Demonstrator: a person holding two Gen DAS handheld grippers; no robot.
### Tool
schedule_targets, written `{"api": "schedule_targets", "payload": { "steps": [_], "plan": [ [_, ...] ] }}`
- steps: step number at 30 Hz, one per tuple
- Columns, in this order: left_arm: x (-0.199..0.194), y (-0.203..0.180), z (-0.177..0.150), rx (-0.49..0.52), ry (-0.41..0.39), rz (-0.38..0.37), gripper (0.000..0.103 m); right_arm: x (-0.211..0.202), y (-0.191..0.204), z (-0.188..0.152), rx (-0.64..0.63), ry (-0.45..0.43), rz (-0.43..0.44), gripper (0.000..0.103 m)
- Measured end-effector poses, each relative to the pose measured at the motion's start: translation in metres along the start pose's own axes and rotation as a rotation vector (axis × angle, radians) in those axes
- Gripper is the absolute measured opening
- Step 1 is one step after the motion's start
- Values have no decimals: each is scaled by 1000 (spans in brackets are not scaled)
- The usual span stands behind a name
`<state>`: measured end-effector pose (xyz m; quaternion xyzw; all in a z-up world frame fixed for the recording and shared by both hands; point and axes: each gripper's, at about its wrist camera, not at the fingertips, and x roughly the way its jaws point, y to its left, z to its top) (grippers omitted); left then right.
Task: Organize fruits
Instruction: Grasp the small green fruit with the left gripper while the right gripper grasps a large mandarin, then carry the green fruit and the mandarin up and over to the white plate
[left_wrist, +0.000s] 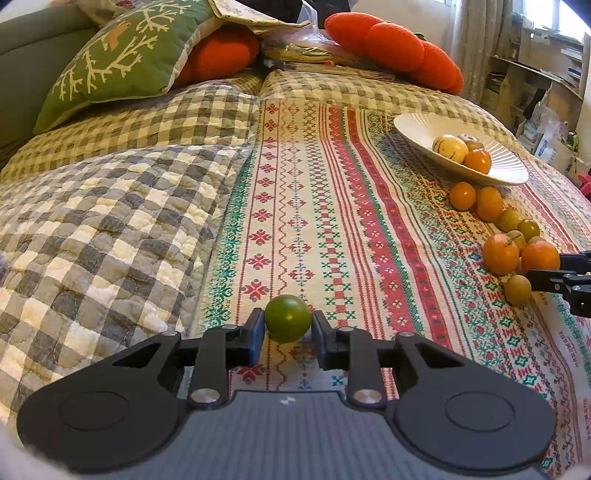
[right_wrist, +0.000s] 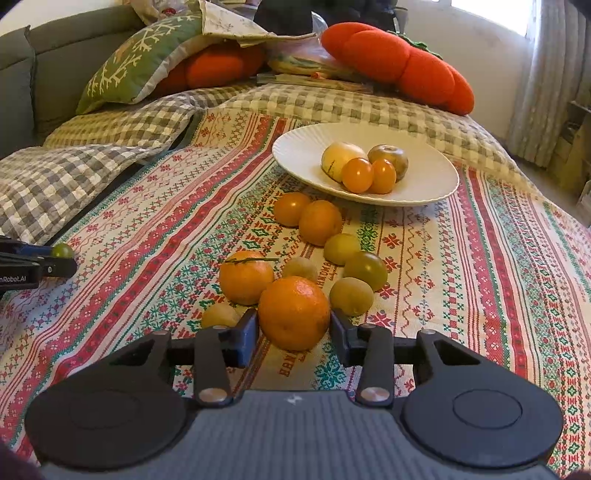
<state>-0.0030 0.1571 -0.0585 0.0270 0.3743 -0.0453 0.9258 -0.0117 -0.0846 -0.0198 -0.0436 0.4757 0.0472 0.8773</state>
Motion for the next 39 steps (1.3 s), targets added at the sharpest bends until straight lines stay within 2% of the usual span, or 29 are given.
{"api": "schedule_targets", "payload": {
  "steps": [8,19,39],
  "plan": [
    [-2,-12,12,8,-17,-40,14,-5,0,3,-8,-24,9,38],
    [2,-48,38,78,-56,-113,13,-9,-13,10,51,-50,1,38],
    [11,-116,80,188,-121,-230,14,-16,-72,24,227,-127,-63,38]
  ]
}}
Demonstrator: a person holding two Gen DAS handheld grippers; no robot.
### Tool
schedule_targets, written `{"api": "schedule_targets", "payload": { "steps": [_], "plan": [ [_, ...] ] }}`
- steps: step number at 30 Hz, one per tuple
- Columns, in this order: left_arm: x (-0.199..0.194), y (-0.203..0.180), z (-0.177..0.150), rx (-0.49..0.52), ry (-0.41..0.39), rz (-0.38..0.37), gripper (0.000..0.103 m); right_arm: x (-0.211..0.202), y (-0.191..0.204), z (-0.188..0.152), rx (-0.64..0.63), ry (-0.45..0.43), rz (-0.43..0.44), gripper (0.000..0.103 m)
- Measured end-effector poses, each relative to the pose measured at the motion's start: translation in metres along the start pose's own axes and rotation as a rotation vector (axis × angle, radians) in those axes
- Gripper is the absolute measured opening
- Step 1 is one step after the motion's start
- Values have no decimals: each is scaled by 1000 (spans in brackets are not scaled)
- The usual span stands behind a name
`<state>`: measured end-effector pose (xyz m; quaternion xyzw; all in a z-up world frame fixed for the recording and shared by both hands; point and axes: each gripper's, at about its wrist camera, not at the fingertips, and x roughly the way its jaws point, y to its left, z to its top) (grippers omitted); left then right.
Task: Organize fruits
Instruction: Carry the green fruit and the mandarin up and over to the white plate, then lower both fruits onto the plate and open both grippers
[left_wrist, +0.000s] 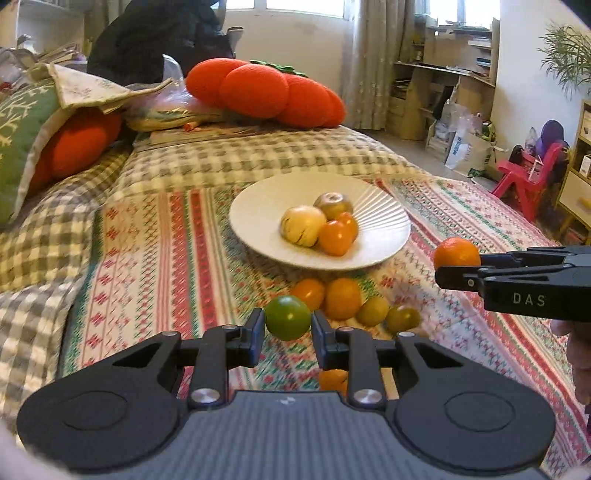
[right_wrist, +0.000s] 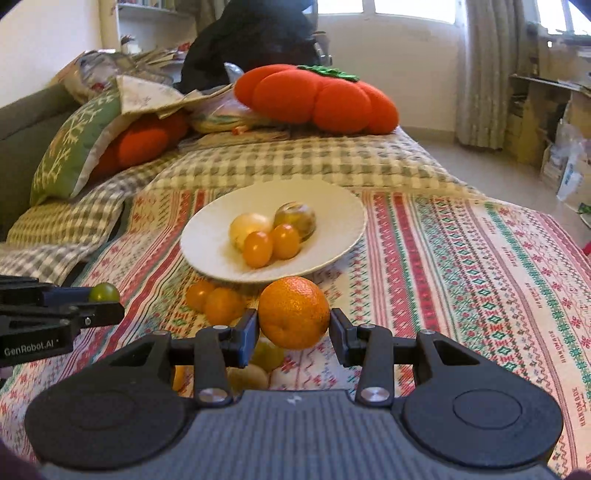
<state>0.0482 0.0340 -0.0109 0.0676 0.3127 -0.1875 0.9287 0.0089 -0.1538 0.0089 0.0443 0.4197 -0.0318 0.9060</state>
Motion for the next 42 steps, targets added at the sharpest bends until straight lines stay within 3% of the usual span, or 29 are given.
{"api": "schedule_targets", "payload": {
  "steps": [16,22,42],
  "plan": [
    [45,-23,40,42,-16,-24,13,26,-26,35,17,-17,54,38],
    [66,-19,53,-9,1,-24,13,47,-27,53,-42,16,91,38],
    [101,-11,54,-9,59,-30,14,101,-22,75,-203,126,95,38]
  ]
}}
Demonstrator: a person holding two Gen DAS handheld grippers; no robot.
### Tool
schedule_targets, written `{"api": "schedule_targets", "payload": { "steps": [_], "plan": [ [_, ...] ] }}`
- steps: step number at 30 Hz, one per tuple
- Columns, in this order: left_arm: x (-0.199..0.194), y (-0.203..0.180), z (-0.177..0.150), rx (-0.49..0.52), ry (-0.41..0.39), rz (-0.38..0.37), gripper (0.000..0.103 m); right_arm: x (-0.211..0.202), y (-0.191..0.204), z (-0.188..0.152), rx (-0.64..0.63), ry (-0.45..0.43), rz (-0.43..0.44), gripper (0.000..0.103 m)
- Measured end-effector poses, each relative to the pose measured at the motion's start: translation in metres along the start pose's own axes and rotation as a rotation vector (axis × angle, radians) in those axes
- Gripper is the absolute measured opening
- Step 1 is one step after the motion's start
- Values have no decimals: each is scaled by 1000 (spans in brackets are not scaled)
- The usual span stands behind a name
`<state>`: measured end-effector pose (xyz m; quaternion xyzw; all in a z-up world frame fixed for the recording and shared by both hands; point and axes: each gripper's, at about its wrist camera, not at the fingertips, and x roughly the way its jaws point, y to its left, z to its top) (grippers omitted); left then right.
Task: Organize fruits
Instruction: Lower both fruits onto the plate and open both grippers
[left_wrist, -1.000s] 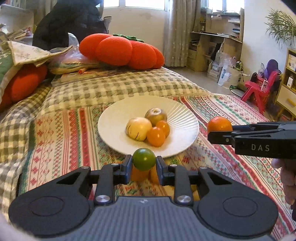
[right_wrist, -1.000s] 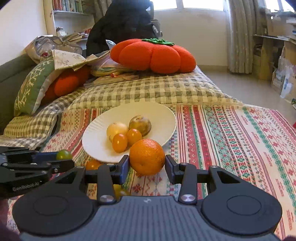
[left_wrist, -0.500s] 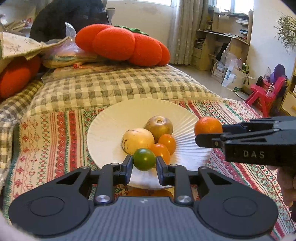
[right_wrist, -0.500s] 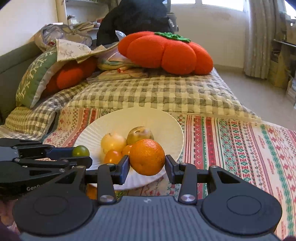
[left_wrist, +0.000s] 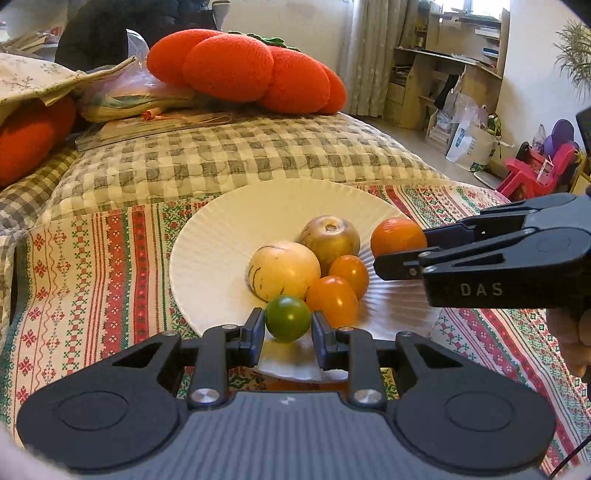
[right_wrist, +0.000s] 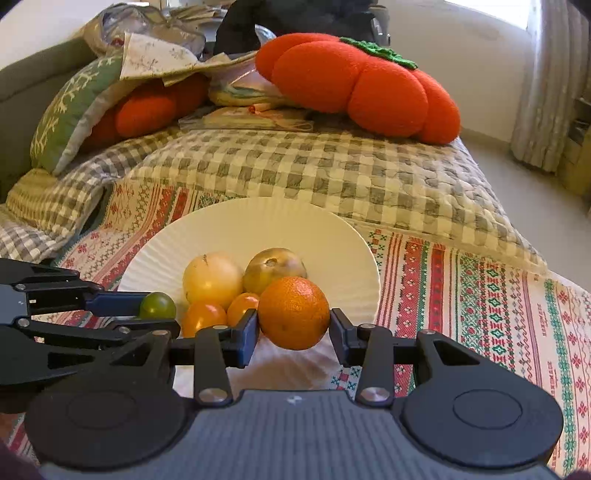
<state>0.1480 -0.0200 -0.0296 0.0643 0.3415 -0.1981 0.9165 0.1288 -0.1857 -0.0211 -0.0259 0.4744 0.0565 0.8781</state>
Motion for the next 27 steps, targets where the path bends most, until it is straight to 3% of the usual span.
{"api": "schedule_targets", "payload": {
  "steps": [14,27],
  "plan": [
    [1,-1,0,27,-1,11,17,7,0,1,-23,24,-7,38],
    [-18,-7,1,38,-4,36,49,-18,0,6,14,-32,0,63]
  ]
}}
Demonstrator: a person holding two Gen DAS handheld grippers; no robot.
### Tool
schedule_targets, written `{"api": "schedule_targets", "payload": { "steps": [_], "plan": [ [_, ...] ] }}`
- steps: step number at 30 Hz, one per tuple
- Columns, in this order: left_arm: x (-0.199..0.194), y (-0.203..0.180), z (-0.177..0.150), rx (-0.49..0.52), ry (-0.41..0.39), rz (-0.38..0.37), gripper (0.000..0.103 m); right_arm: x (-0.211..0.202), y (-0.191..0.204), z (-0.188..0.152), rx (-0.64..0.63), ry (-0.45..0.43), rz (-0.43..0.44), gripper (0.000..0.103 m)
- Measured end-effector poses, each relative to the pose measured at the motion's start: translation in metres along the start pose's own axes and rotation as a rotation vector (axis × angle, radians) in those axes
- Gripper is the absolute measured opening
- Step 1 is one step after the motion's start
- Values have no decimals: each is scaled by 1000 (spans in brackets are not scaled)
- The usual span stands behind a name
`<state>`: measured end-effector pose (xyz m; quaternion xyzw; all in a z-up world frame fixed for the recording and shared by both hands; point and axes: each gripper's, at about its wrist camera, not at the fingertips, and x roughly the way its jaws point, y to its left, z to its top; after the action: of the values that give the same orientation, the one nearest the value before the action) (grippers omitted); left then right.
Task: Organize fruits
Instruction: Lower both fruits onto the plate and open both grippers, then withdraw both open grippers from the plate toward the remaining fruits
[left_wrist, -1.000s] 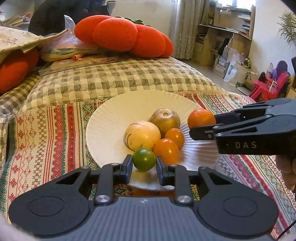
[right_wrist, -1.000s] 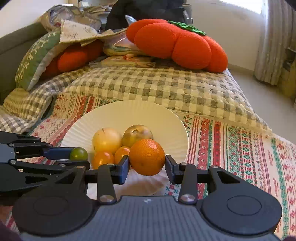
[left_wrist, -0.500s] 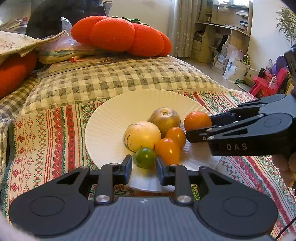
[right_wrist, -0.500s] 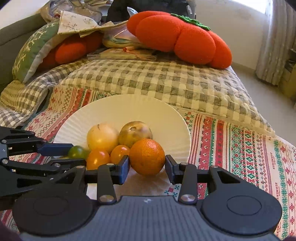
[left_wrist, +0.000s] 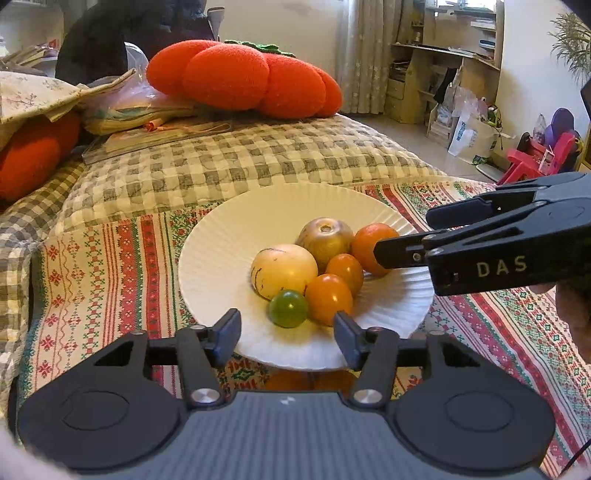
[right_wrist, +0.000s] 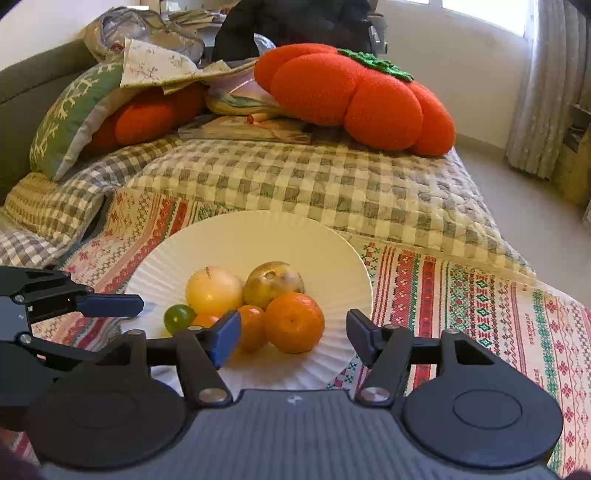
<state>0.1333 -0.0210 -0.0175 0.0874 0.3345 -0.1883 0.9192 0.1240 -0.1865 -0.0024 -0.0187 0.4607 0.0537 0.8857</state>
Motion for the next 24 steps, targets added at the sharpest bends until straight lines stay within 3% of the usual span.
{"api": "schedule_targets", "payload": {
  "steps": [9,24],
  "plan": [
    [-23,-7,-3,21,14,19,72,-23,1,-6,77,-19,1,75],
    [-59,-12,-23,-38,62,52,90,-52,14,-30,112,21,-80,93]
  ]
}}
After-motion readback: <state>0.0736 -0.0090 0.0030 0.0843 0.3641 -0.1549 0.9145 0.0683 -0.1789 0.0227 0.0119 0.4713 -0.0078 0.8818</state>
